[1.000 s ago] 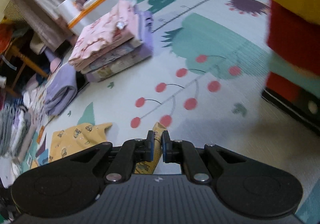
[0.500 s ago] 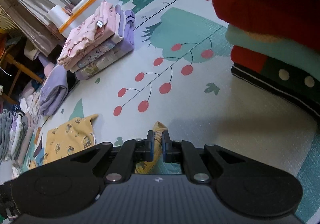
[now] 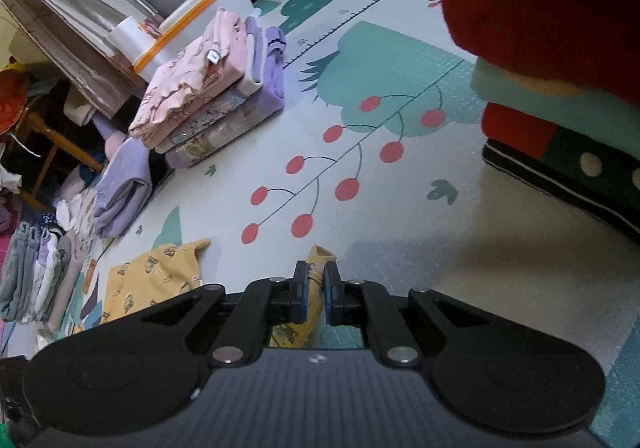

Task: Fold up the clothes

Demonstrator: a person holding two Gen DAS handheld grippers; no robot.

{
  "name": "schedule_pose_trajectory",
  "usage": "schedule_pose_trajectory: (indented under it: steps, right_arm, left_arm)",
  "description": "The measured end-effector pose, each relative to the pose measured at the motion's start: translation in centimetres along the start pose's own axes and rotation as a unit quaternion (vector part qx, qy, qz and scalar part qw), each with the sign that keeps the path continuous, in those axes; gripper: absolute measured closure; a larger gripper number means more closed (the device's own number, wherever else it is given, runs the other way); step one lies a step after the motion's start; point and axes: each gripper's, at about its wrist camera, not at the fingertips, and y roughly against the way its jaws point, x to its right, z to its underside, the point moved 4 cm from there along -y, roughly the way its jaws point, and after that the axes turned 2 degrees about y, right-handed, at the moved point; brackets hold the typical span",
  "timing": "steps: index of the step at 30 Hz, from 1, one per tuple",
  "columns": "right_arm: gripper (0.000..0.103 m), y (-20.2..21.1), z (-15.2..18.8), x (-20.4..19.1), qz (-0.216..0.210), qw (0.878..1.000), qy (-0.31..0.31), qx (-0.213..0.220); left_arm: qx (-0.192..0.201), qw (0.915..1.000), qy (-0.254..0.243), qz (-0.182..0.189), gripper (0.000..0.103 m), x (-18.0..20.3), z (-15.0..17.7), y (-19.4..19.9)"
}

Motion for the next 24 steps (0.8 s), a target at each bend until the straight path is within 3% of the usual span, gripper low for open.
schedule_pose_trajectory:
  steps: [1,5,6,7,10,12,15,18,24]
  right_arm:
    - [0.093,0.1,0.0,0.1,-0.002,1.000,-0.001,0.001]
    - [0.093,0.2,-0.1,0.5,-0.005,1.000,-0.008,0.004]
    - [0.093,0.2,-0.2,0.6,-0.007,1.000,-0.010,0.006]
    - [0.093,0.2,-0.2,0.7,-0.008,1.000,-0.011,0.007]
    - [0.093,0.2,-0.3,0.8,-0.012,1.000,-0.015,0.009]
    - [0.093,0.1,-0.3,0.9,-0.015,1.000,-0.020,0.011]
    - [0.093,0.1,-0.4,1.1,-0.019,0.999,-0.026,0.014]
    - [0.093,0.3,-0.5,1.5,-0.021,0.999,-0.037,0.018]
    - [0.092,0.2,0.2,2.5,0.002,1.000,-0.024,-0.002]
  left_arm:
    - [-0.004,1.0000,0.000,0.007,0.064,0.3,-0.1,-0.2]
    - [-0.022,0.9994,-0.025,0.005,0.073,1.8,0.3,-1.6]
    - [-0.022,0.9993,-0.030,0.000,0.085,2.0,0.5,-1.8]
    - [-0.023,0.9991,-0.035,-0.005,0.091,2.1,0.7,-1.9]
    - [-0.011,0.9979,-0.064,-0.010,0.094,2.8,1.0,-1.7]
    - [-0.001,0.9918,-0.126,-0.022,0.094,4.3,1.3,-1.3]
    - [0.013,0.9694,-0.241,-0.043,0.095,7.1,2.6,-0.8]
    - [0.019,0.9416,-0.331,-0.057,0.095,9.2,4.2,-1.0]
    - [0.009,0.8565,-0.508,-0.091,0.095,11.4,9.0,-2.9]
